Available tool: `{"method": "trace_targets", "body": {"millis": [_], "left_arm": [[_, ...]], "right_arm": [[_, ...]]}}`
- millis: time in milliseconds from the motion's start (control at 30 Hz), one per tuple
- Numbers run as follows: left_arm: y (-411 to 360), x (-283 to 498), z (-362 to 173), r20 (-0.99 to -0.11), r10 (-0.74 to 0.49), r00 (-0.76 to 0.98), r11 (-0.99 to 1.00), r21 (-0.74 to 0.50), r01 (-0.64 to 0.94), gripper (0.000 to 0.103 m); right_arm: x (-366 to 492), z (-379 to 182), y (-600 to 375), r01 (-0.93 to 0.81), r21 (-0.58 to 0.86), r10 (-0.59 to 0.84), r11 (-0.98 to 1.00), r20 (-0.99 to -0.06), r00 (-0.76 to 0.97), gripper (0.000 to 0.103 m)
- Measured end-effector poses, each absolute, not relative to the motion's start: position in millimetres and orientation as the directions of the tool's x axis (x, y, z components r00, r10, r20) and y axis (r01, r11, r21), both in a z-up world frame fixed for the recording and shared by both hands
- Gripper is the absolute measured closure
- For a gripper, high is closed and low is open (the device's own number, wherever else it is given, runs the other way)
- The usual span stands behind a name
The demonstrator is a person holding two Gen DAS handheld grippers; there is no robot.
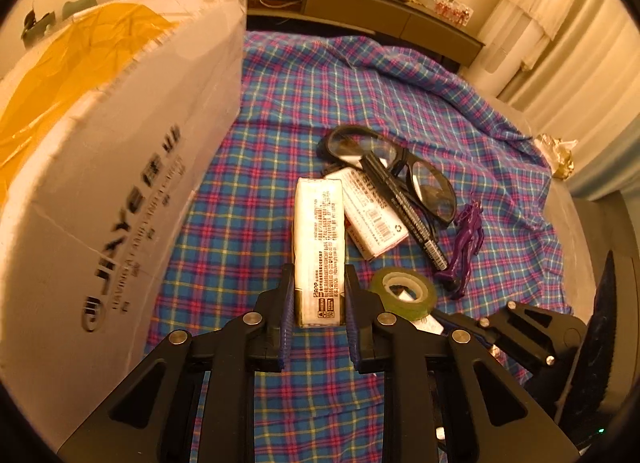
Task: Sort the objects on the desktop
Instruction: 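Grasp the cream paper package with left tool while right tool grasps white charger, then carry the package and the charger in both tools over the cardboard box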
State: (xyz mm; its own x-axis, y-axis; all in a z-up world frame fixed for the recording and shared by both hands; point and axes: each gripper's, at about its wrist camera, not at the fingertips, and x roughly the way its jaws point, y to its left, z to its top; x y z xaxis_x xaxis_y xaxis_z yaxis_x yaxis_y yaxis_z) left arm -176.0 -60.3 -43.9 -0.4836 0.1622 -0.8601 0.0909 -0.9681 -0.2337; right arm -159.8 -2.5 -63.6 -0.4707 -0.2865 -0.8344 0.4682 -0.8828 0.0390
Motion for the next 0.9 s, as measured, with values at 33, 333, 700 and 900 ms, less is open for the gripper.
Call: {"method": "trace_targets", "body": {"millis": [33,333,700,900], "left_arm": [[-62.8,-174.1,-38.8,-0.853,0.163,-0.495,-0.968,-0.237,0.089,0.081],[-71.4,-154.8,-11.6,-0.815,0.177,-0.551,-0.965,-0.255,0.066,0.081],[-99.0,-122.2,14.2,-0.763,0.211,-0.611,-0.949,-0.310,0.059,0.081],[-117.6,-103.3,29.1,-0.726,0.226,-0.649,-0.941,-0.336,0.048,0.081]], "right_arm": [[-157.0,-59.8,-1.7,0.472,0.043,-0.294,-0.880,-0.831,-0.472,0.071],[-128.9,-26.8,7.0,0.453,0.164,-0.392,-0.877,-0.789,-0.473,0.071],[-103.9,2.9,5.8,0.410,0.205,-0.413,-0.888,-0.746,-0.521,0.071],[-94.2,26.8,-6.4,0.394,0.199,-0.410,-0.897,-0.706,-0.577,0.071]]}}
